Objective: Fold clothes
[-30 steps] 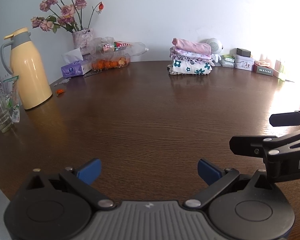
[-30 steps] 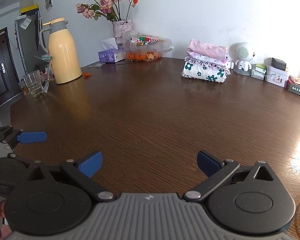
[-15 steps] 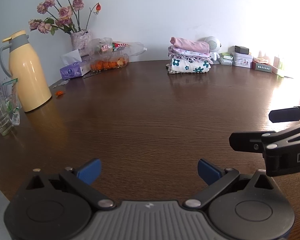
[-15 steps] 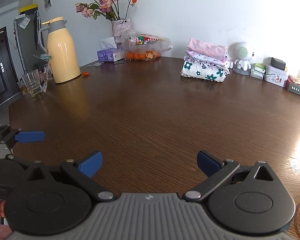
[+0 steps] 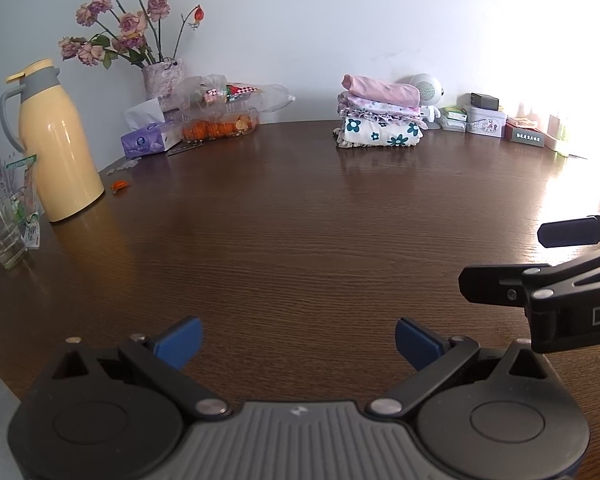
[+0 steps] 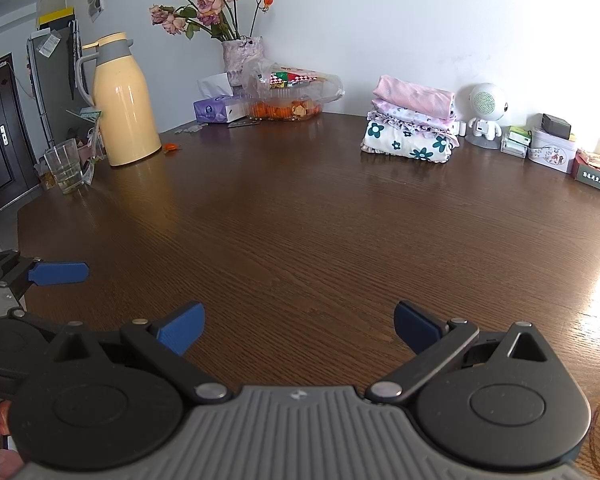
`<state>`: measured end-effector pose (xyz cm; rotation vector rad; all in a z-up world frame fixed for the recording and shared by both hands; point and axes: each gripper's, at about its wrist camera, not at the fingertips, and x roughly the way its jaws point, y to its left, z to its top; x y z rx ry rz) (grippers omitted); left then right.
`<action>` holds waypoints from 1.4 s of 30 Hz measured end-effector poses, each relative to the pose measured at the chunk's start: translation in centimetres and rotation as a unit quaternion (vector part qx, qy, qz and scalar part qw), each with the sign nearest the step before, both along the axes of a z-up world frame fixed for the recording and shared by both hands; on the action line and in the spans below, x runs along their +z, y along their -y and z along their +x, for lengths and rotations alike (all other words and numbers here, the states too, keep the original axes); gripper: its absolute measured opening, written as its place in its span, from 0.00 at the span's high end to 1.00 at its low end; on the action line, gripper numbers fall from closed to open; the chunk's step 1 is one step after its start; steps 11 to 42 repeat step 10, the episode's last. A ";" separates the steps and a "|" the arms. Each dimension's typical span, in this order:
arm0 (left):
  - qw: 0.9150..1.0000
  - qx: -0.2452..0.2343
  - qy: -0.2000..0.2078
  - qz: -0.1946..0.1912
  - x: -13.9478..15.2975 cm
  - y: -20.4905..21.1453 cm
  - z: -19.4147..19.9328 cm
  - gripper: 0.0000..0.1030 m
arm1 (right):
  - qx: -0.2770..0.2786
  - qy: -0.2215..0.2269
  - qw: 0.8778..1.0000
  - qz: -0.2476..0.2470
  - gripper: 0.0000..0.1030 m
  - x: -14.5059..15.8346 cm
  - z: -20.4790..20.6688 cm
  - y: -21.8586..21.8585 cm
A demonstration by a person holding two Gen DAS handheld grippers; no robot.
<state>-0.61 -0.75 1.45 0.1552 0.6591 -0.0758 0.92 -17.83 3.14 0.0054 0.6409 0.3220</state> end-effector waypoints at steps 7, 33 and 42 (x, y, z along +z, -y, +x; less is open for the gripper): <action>1.000 -0.003 0.001 -0.004 0.0 -0.2 -0.1 0.00 | 0.001 -0.001 1.000 0.000 0.00 -0.1 0.0 0.0; 1.000 -0.004 0.001 -0.005 0.0 -0.2 -0.1 0.00 | 0.000 -0.001 1.000 0.000 0.00 -0.1 0.0 0.0; 1.000 -0.004 0.001 -0.005 0.0 -0.2 -0.1 0.00 | 0.000 -0.001 1.000 0.000 0.00 -0.1 0.0 0.0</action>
